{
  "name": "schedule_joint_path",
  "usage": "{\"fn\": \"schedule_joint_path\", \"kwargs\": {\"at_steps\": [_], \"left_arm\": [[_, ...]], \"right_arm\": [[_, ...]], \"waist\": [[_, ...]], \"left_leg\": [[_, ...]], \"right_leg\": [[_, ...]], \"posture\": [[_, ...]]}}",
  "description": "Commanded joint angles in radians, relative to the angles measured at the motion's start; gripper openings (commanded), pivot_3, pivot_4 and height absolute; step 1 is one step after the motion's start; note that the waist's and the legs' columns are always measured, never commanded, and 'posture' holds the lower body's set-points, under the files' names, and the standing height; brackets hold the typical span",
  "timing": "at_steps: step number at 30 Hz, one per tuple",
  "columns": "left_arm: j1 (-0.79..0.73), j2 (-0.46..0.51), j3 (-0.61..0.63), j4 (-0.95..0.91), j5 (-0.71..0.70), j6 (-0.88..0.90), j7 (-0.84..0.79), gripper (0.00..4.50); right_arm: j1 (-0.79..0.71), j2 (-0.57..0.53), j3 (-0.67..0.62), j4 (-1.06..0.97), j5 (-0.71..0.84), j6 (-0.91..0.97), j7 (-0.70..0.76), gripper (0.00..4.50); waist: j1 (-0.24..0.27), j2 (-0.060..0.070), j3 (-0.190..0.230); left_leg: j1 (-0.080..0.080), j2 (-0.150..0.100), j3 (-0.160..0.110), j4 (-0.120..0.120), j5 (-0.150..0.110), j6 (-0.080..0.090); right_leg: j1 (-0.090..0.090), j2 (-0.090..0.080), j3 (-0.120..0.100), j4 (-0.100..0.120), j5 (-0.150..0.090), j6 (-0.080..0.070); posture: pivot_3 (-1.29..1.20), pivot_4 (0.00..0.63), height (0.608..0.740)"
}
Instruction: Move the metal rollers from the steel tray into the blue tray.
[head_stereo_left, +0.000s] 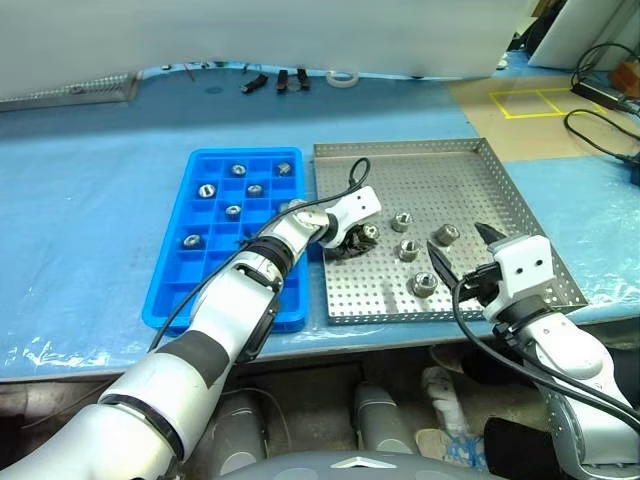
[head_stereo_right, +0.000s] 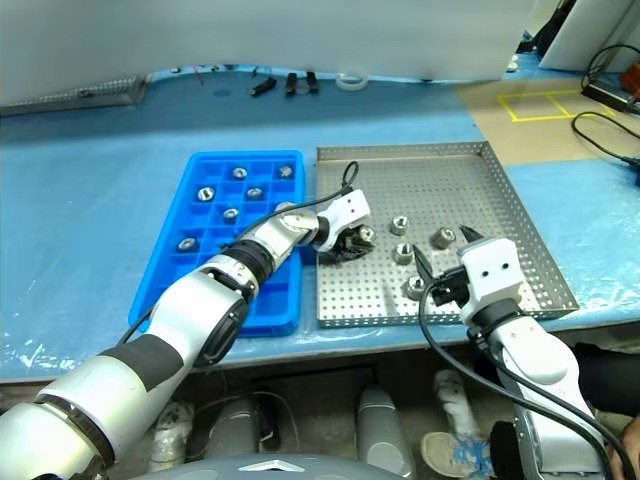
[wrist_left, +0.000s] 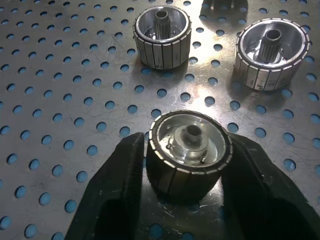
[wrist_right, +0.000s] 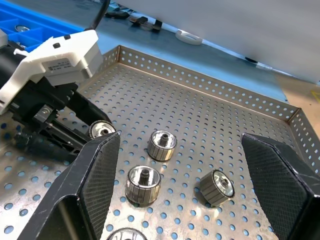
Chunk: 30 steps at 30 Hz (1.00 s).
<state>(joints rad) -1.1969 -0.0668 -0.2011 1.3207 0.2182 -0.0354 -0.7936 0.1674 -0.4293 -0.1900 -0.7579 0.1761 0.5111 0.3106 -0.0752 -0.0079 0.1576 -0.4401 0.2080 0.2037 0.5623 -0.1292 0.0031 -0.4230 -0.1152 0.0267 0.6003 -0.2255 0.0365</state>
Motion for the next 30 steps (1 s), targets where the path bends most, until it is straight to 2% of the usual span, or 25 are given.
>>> {"fn": "schedule_joint_path", "kwargs": {"at_steps": [1,3,11,16,25,30], "left_arm": [[0.004,0.026,0.021,-0.007,-0.010,-0.006,-0.003,1.69],[0.002,0.030,0.034,-0.015,-0.025,-0.014,-0.019,1.69],[0.027,0.100,0.145,-0.141,-0.183,-0.004,-0.312,1.69],[0.134,0.175,0.162,-0.409,-0.269,0.115,-0.405,1.69],[0.502,0.321,0.177,-1.146,-0.359,0.483,-0.250,1.69],[0.698,0.392,0.259,-1.460,-0.386,0.558,-0.094,1.69]], "right_arm": [[-0.019,-0.004,-0.006,-0.008,-0.001,-0.022,0.003,4.10],[-0.028,-0.006,-0.001,-0.001,-0.001,-0.024,0.006,4.10],[-0.091,-0.022,0.035,0.015,0.041,-0.003,0.067,4.10],[-0.186,-0.052,0.061,0.081,0.088,0.004,0.141,4.10],[-0.442,-0.089,0.203,0.339,0.135,-0.042,0.362,4.10],[-0.628,-0.052,0.312,0.485,0.122,-0.117,0.480,4.10]], "waist": [[-0.001,0.000,0.000],[-0.003,0.000,0.000],[-0.005,0.000,0.000],[0.024,0.000,0.000],[0.112,0.001,0.001],[0.159,0.003,0.003]], "left_leg": [[0.000,0.000,0.000,0.000,0.000,0.000],[0.000,0.000,0.000,0.000,0.000,0.000],[-0.001,0.000,0.000,-0.002,0.000,0.000],[-0.001,0.000,0.000,-0.001,0.000,0.000],[0.000,0.002,0.001,-0.001,0.000,0.000],[0.000,0.004,0.000,-0.002,0.002,-0.002]], "right_leg": [[0.000,0.000,0.000,0.000,0.000,0.000],[0.000,0.000,0.000,0.000,0.000,0.000],[-0.002,0.000,0.000,0.000,0.000,0.000],[-0.001,-0.001,0.000,0.000,0.000,-0.001],[-0.001,0.000,-0.002,0.004,0.000,-0.002],[-0.001,0.000,-0.004,0.005,0.000,-0.002]], "posture": [[-0.54,0.150,0.740],[-0.53,0.150,0.740],[-0.44,0.150,0.740],[-0.34,0.150,0.740],[0.06,0.150,0.740],[0.22,0.150,0.740]]}}
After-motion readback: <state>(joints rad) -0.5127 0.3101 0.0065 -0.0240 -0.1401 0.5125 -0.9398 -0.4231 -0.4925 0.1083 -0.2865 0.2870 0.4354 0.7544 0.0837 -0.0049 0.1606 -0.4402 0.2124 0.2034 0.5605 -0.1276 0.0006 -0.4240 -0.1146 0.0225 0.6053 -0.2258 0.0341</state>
